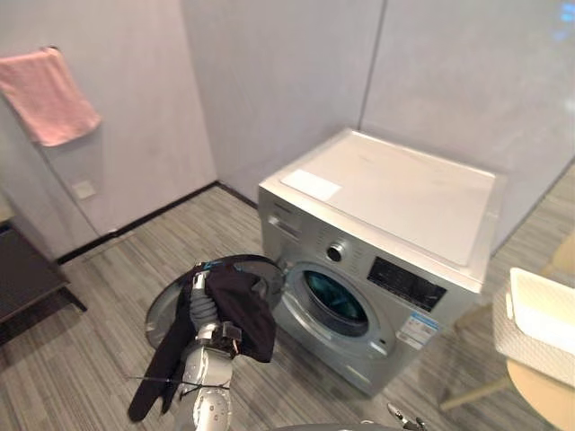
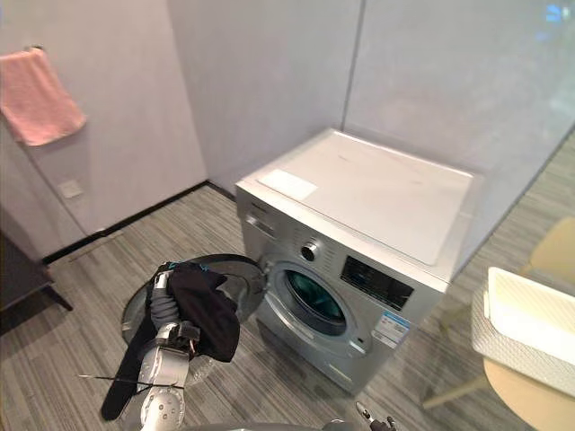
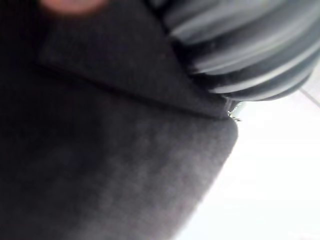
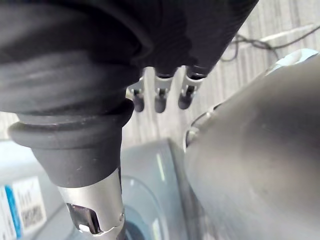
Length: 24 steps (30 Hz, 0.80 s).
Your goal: Pick up the laundry basket with both hands and put the clothes into the washing machine.
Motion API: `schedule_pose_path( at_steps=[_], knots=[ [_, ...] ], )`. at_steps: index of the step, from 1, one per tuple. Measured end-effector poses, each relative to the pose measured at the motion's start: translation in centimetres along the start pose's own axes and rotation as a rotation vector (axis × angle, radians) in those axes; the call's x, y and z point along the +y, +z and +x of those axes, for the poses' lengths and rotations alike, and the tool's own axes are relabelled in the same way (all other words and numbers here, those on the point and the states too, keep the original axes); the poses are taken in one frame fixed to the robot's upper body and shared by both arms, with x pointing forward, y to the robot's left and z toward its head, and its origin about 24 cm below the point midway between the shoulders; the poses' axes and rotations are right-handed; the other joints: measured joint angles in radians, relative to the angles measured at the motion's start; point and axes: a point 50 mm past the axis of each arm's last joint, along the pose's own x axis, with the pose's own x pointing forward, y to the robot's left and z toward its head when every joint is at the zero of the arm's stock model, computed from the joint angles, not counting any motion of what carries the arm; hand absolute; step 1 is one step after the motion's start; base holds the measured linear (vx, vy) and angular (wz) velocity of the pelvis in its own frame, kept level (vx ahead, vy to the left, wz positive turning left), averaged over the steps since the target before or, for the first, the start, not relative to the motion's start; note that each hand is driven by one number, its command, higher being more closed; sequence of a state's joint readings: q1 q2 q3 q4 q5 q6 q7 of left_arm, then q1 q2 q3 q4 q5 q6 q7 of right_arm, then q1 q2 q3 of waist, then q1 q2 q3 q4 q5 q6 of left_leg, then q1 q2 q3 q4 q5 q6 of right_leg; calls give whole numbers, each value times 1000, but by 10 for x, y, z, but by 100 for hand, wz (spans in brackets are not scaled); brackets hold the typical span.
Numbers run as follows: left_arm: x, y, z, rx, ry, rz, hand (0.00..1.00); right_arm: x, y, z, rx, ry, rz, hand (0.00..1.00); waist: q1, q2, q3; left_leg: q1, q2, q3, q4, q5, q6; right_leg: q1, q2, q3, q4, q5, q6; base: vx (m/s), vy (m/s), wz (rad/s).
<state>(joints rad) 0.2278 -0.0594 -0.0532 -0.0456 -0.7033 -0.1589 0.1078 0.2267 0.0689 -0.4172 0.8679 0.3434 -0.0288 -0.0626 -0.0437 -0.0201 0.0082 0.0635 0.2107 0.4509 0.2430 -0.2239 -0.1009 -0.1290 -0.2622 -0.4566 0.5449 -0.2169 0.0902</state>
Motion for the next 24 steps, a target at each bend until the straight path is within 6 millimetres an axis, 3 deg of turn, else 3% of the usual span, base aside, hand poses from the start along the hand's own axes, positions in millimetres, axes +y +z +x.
schedule_pose_path(
  at_steps=[3, 6, 8, 10, 11, 12, 13, 14, 15, 17, 19, 21, 22, 23, 24],
  knots=[
    [-13, -6, 1, 26, -59, -14, 100, -10, -1, -1, -2, -33, 20, 0, -2, 19, 2, 23, 3, 6, -60, 41, -11, 30, 44, -13, -75, -8, -29, 102, -94, -19],
    [-14, -8, 1, 42, -67, -16, 100, -21, -8, -5, 13, -65, 34, 0, -1, 33, 0, 72, 38, -7, -39, 47, -17, 116, 92, -44, -142, -14, -32, 212, -81, 11],
    [-11, -7, 1, 41, -55, -25, 100, -21, -13, -6, 31, -65, 34, 0, 2, 32, 9, 42, 69, -24, 89, 32, 5, 155, 110, -53, -171, -18, -31, 130, -89, 7],
    [-9, -4, 2, 27, -46, -43, 100, -18, -11, -5, 24, -56, 33, 0, 13, 42, 13, -76, 155, -97, 406, 36, 34, 206, 148, -45, -201, -36, -42, 69, -82, -22],
    [-9, -3, 1, 24, -42, -45, 100, -18, -7, -4, 12, -50, 19, 0, 27, 64, 19, -153, 196, -181, 586, 88, 99, 223, 170, -20, -192, -63, -51, 60, -54, -48],
    [-7, -3, -1, 26, -36, -44, 100, -19, -5, -3, 8, -48, 2, 0, 35, 71, 20, -180, 205, -220, 656, 132, 120, 231, 178, 4, -188, -71, -55, 85, 25, -93],
    [1, -2, -4, 22, -6, -40, 100, -16, 0, -1, 1, -29, -39, 0, 51, 82, 15, -225, 204, -281, 744, 255, 123, 238, 191, 57, -188, -79, -60, 136, 47, -115],
    [7, 0, -6, 16, 20, -35, 100, -10, 3, 0, -5, -6, -64, 0, 61, 71, 18, -253, 192, -311, 792, 356, 102, 239, 192, 94, -203, -79, -64, 215, 53, -138],
    [12, 0, -8, 21, 32, -24, 100, -2, 6, 2, -12, 16, -92, 0, 64, 66, 16, -287, 162, -346, 830, 268, 80, 236, 187, 137, -217, -77, -67, 198, 32, -107],
    [17, -6, -15, 56, 50, -18, 100, 13, 17, 6, -34, 74, -165, 0, 67, 60, 19, -325, 96, -368, 779, 110, 65, 238, 166, 217, -259, -47, -49, 282, 94, -116],
    [25, -13, -17, 97, 73, -16, 100, 32, 20, 8, -43, 130, -229, 0, 70, 43, 28, -331, 58, -370, 649, 63, 59, 270, 130, 279, -313, -20, -26, 349, 169, -112],
    [26, -21, -18, 133, 76, -26, 100, 45, 20, 8, -42, 173, -267, 0, 64, 37, 33, -310, -6, -403, 351, 72, 51, 302, 88, 305, -347, -4, 3, 329, 253, -59],
    [26, -26, -18, 158, 74, -25, 100, 44, 24, 11, -44, 168, -271, 0, 58, 63, 30, -272, -32, -438, 149, 158, 56, 313, 93, 305, -353, 2, 15, 315, 364, -19],
    [27, -33, -20, 195, 72, -12, 100, 38, 25, 13, -35, 155, -288, 0, 58, 90, 26, -240, -46, -465, 75, 184, -13, 325, 81, 319, -352, 10, 30, 314, 352, -5],
    [31, -35, -17, 215, 72, 10, 100, 43, 24, 13, -26, 165, -303, 0, 53, 80, 30, -222, -65, -461, 44, 188, -1, 311, 69, 331, -344, 21, 26, 236, 267, -1]
  ],
)
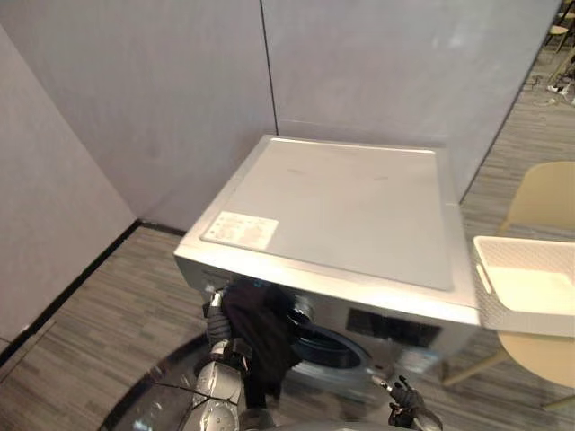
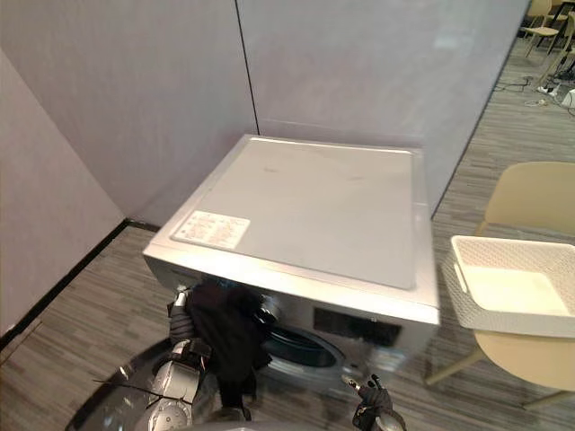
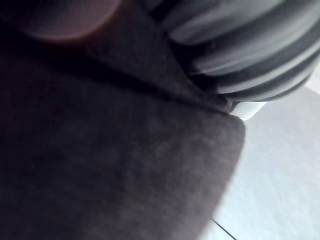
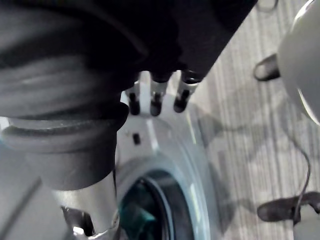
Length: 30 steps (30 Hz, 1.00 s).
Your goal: Pick up the laundry basket with both hands and put the clothes into the washing machine.
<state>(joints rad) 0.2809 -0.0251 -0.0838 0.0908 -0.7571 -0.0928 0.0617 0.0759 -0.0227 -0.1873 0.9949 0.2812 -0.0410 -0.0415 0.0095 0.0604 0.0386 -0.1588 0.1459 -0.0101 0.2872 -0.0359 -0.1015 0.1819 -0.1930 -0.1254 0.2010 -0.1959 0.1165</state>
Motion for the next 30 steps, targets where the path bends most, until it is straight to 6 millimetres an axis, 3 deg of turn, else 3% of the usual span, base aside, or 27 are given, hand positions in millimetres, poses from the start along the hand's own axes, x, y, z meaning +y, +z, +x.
schedule_pose_path(
  at_steps=[1, 2, 4, 9, 14, 20, 26, 30],
  knots=[
    [2, 2, 0, -2, 4, 9, 100, 3, -1, 0, 4, 11, -6, 0, 2, 2, 2, 8, -5, 2, -24, 4, 5, -5, 9, 1, -21, 0, -1, 168, 174, 17],
    [6, 6, 0, -5, 3, 33, 100, 6, -3, -1, 3, 20, 0, 0, 1, -15, 7, 28, -27, 6, -61, 13, 14, -4, 32, -1, -76, 15, -13, 153, 172, 16],
    [8, 3, -2, 21, -14, 59, 100, 0, -8, -2, 18, 3, 1, 0, 1, -39, 8, 72, -64, 12, -97, 18, 22, 22, 12, -38, -89, 35, -12, 114, 107, 16],
    [-1, -12, -8, 99, -118, 96, 100, -17, -11, -4, 17, -28, 3, 0, 2, -19, 18, 96, -75, 27, -191, 59, 26, -7, -2, -38, -83, 38, -6, 18, 19, -2],
    [-13, -39, -17, 237, -213, 98, 100, -33, -12, -5, 26, -69, 1, 0, -24, -14, 62, 62, -67, 30, -216, 87, 15, -55, 0, -41, -89, 14, 17, -107, -13, -7],
    [-16, -47, -21, 288, -246, 111, 100, -30, -11, -5, 19, -62, -1, 0, -31, -33, 74, 54, -62, 31, -295, 139, 11, -109, 5, -44, -68, 5, 21, -84, 18, 3],
    [-8, -42, -20, 291, -240, 154, 100, -20, -14, -5, 26, -26, -36, 0, -24, -77, 91, 66, -77, -47, -326, 178, 8, -44, 18, -127, -96, 6, 19, 8, -17, 40],
    [-14, -41, -18, 284, -261, 151, 100, -9, -6, -2, 10, 14, -116, 0, -12, -62, 98, 42, -78, -148, -328, 205, -3, 0, 50, -233, -108, -2, 4, -7, -74, 73]
  ],
)
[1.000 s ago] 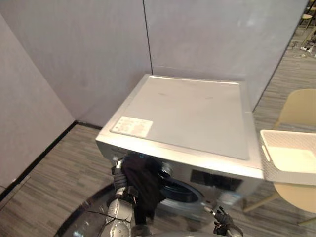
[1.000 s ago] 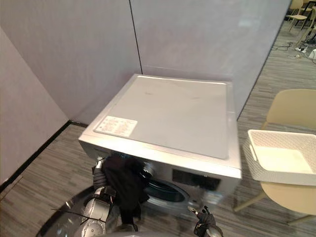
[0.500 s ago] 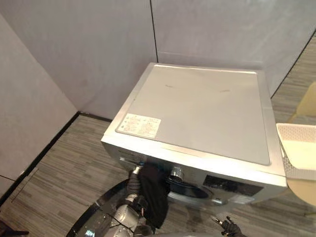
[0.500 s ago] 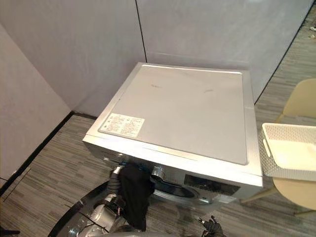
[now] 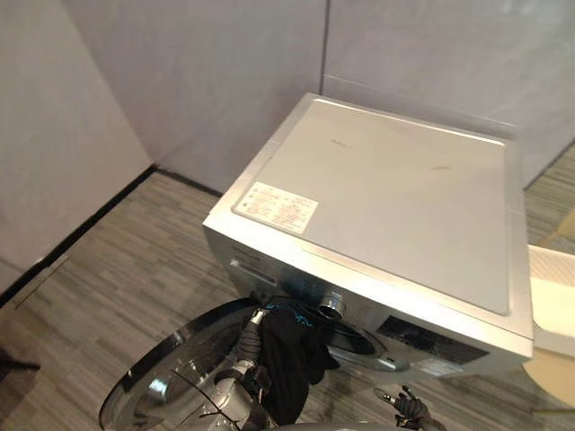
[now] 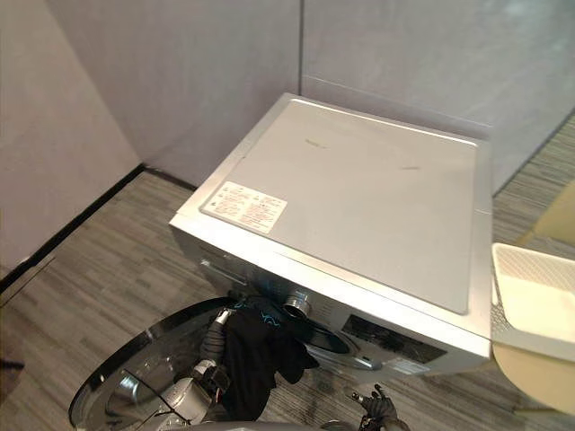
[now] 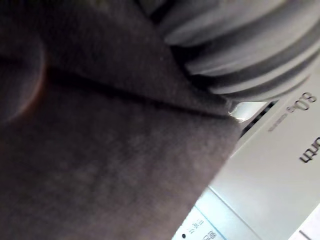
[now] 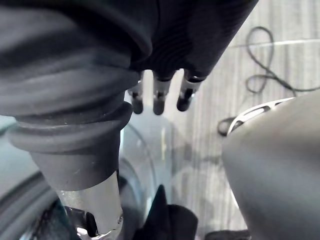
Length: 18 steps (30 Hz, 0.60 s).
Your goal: Pick up the laundry basket with both hands and put the clothes into the washing machine.
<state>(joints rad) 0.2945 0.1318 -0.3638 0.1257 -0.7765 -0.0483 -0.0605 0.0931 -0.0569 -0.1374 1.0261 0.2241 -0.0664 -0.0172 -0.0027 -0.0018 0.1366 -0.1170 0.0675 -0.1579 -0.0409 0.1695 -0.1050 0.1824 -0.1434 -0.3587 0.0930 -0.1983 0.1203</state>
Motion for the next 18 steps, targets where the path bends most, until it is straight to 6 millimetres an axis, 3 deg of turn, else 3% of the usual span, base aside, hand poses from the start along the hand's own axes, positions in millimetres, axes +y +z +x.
schedule_pose_path(
  at_steps=[3, 4, 5, 6, 7, 8, 9, 10, 11, 12, 13, 15, 18],
  knots=[
    [-11, 2, 4, -6, -44, 3, 100, 6, 16, 5, -34, 16, -5, 0, 18, 17, 7, -71, 3, 20, 103, -13, 19, 1, 10, -48, 11, 4, -14, -62, -5, 50],
    [-18, 6, 5, -24, -72, 3, 100, 12, 24, 8, -47, 28, -3, 0, 22, 14, 14, -120, 14, 82, 211, -100, 80, -5, 3, -61, 16, 11, -25, -59, 95, 14],
    [-26, 6, 8, -32, -98, -8, 100, 16, 38, 11, -75, 35, -7, 0, 32, 34, 16, -214, 47, 165, 518, -203, 139, -9, 2, -55, 44, 11, -24, -51, 119, -9],
    [-29, 5, 9, -33, -106, -19, 100, 18, 44, 12, -91, 41, -22, 0, 40, 55, 10, -235, 65, 197, 634, -229, 139, -6, 17, -43, 66, 8, -21, -62, 54, -13],
    [-37, 4, 11, -39, -124, -37, 100, 15, 44, 13, -68, 14, -22, 0, 38, 70, 6, -238, 68, 211, 661, -216, 113, -1, 22, -17, 73, -17, -26, -74, 51, 9],
    [-43, 9, 13, -59, -150, -36, 100, 17, 43, 13, -63, 15, -29, 0, 33, 65, 0, -219, 37, 189, 583, -205, 91, -6, 19, 6, 48, -32, -46, -116, 85, 56],
    [-51, 19, 19, -91, -189, -20, 100, 23, 49, 13, -89, 39, -51, 0, 17, 38, -8, -192, 17, 167, 547, -238, 87, -16, -9, -13, 23, -2, -41, -114, 104, 51],
    [-55, 22, 21, -101, -203, -21, 100, 25, 54, 13, -106, 49, -41, 0, 25, 60, -10, -185, 39, 178, 632, -301, 81, -27, -7, -17, 36, 13, -27, -81, 116, 37],
    [-57, 21, 22, -102, -206, -28, 100, 28, 57, 13, -118, 60, -39, 0, 26, 78, -18, -155, 61, 191, 615, -347, 50, -30, 3, -14, 42, 19, -22, -30, 149, 15],
    [-59, 21, 23, -98, -213, -29, 100, 35, 61, 12, -134, 79, -22, 0, 14, 100, -28, -117, 50, 197, 528, -367, 55, -29, 4, -19, 40, 27, -12, -30, 128, 14],
    [-59, 21, 23, -96, -215, -25, 100, 37, 61, 12, -138, 87, -19, 0, 15, 94, -26, -93, 39, 202, 480, -358, 65, -30, 0, -17, 36, 37, -15, -82, 136, 12],
    [-50, 19, 23, -74, -194, 9, 100, 52, 51, 10, -113, 134, -30, 0, 17, 60, -33, -8, -15, 211, 281, -241, 76, -42, -40, 2, 28, 77, -34, -131, 64, 14],
    [-48, 19, 24, -68, -186, 24, 100, 50, 42, 8, -95, 128, -15, 0, 16, 56, -37, 67, -48, 203, 64, -115, 79, -68, -64, 2, 29, 86, -26, -154, 35, 15]
  ],
)
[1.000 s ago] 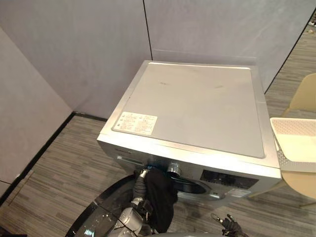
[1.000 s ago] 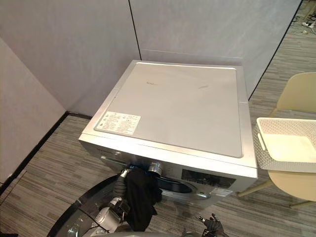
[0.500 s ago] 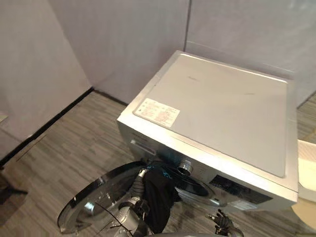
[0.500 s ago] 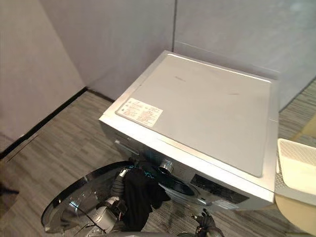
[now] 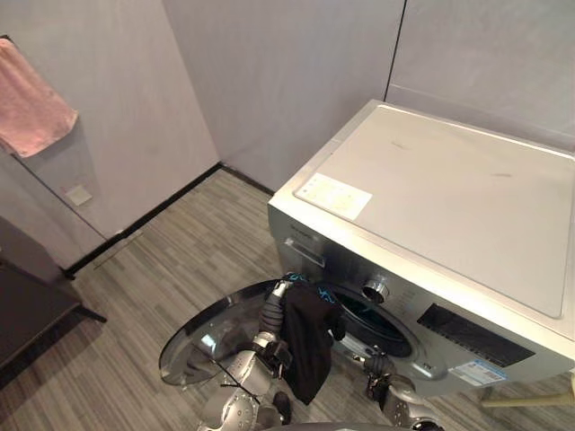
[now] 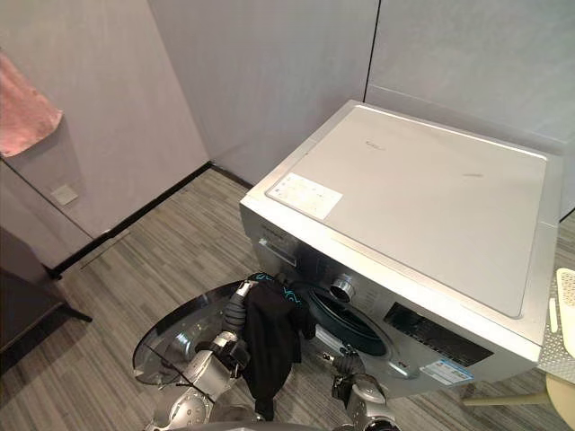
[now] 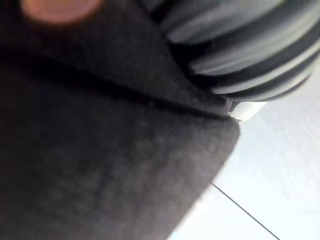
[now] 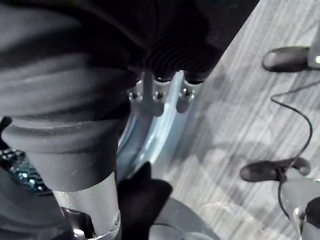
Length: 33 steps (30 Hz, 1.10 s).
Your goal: Pick up the laundry basket with both hands and put the clothes into the washing machine.
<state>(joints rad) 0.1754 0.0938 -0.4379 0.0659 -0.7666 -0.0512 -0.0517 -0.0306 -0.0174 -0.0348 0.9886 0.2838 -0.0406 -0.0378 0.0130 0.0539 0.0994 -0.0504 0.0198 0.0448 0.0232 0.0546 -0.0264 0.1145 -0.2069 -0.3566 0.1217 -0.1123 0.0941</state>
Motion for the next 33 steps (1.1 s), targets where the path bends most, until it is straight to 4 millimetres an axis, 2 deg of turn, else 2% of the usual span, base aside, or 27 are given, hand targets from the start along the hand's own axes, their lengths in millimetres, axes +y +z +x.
schedule_pose_path(
  at_steps=[1, 2, 3, 7, 10, 13, 14, 17, 19, 21, 24, 29, 33],
  knots=[
    [2, -2, 0, 11, 7, 4, 100, -5, -4, -1, 9, -18, 15, 0, -3, -2, 0, 36, -2, 6, -114, 63, -2, -13, -4, 2, -19, -4, 5, -157, 35, -1],
    [3, -4, 0, 20, 11, 11, 100, -11, -6, -2, 14, -35, 29, 0, -13, 8, 1, 31, -1, 5, -129, 81, 5, -20, -1, 0, -21, -8, 3, -166, 38, -5],
    [5, -7, -3, 35, 19, 18, 100, -18, -14, -5, 37, -60, 44, 0, -26, 2, 3, 32, 0, 10, -129, 83, 6, -23, 2, 6, -20, -8, 2, -148, 28, -7],
    [12, -13, -3, 63, 43, 41, 100, -38, -26, -12, 55, -119, 71, 0, -30, -23, 0, 36, 9, 61, -129, 81, 4, -46, 12, 63, -23, 0, -1, -96, 42, -39],
    [23, -20, -6, 99, 86, 44, 100, -41, -38, -17, 81, -135, 91, 0, -27, -63, 1, 33, 16, 126, -129, 76, 10, -86, 18, 121, -18, 9, 3, -44, 44, -53],
    [30, -21, -10, 120, 104, 67, 100, -42, -50, -22, 101, -151, 139, 0, -32, -117, 10, 32, 16, 157, -129, 66, 21, -130, 12, 173, 24, 4, 12, -2, 43, -42],
    [29, -20, -8, 115, 100, 69, 100, -40, -54, -24, 109, -152, 162, 0, -48, -144, 3, 26, 5, 157, -129, 65, 20, -145, -4, 173, 40, 3, 45, 19, 20, -7],
    [19, -12, -5, 76, 61, 66, 100, -45, -64, -29, 139, -165, 183, 0, -51, -171, -12, 28, -8, 149, -128, 56, 26, -142, -23, 165, 55, 18, 53, 72, 49, 8],
    [14, -5, -2, 44, 45, 62, 100, -48, -68, -30, 152, -175, 189, 0, -45, -171, -20, 29, -6, 143, -128, 52, 25, -143, -21, 162, 74, 36, 46, 90, 41, 12],
    [15, -2, 1, 38, 46, 73, 100, -47, -72, -32, 165, -174, 187, 0, -42, -180, -38, 29, -12, 138, -129, 52, 21, -98, -18, 138, -26, 37, 52, 76, 12, 6],
    [15, -3, 1, 41, 48, 73, 100, -45, -68, -29, 158, -167, 181, 0, -30, -164, -51, 25, -6, 149, -129, 50, 19, -82, -7, 138, -84, 53, 44, 26, -1, -10],
    [24, -14, -2, 89, 87, 68, 100, -35, -60, -24, 145, -111, 100, 0, -26, -136, -63, 11, 9, 152, -128, 44, 10, -85, 11, 137, -112, 60, 38, 54, -25, -2],
    [19, -20, -2, 114, 66, 70, 100, -34, -50, -21, 101, -104, 97, 0, -28, -138, -42, -48, 27, 133, -111, 56, 8, -127, 29, 115, -108, 79, 26, 59, -37, 12]
  ],
)
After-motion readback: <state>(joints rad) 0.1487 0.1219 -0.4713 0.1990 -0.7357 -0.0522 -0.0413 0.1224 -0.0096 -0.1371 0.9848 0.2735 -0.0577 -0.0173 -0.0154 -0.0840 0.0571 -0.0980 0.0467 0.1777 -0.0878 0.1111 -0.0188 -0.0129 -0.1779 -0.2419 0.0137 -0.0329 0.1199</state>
